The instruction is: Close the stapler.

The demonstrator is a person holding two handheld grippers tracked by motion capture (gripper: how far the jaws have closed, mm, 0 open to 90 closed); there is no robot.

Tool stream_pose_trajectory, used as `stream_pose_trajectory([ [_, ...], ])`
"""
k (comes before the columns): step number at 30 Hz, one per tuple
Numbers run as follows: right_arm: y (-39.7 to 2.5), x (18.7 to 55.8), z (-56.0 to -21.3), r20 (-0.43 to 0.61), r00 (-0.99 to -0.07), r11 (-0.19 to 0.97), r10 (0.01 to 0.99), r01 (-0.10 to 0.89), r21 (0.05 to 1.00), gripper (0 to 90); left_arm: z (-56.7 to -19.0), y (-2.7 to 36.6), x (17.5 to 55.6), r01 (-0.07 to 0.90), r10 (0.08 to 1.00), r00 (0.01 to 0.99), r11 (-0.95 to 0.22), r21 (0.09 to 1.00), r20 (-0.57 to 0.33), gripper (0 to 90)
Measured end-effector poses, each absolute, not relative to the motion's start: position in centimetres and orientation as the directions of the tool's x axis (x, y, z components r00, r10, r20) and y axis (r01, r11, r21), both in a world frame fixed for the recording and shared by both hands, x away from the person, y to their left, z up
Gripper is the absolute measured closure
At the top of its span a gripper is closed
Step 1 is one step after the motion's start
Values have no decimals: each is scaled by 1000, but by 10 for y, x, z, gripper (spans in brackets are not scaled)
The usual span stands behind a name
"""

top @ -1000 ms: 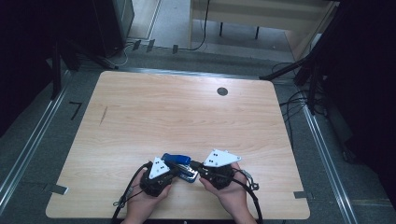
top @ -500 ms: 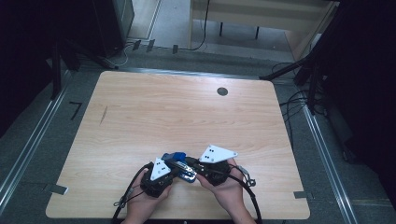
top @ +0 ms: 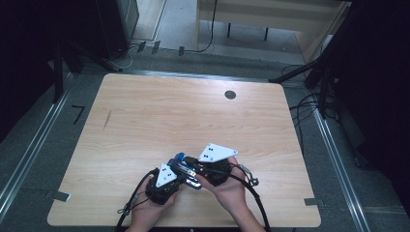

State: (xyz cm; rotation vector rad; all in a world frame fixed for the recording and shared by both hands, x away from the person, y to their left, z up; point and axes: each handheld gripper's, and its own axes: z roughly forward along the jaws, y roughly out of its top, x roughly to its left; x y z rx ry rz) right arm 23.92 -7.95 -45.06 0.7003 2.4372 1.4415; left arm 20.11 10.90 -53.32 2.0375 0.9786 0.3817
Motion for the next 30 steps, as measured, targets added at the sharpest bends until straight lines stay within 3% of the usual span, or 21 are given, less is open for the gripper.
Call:
stream_pose_trajectory([
  [30,-51,251,-442,14,-880,421,475,241,874,900,-533,109,201,497,753,655,-366,787,-64,900],
])
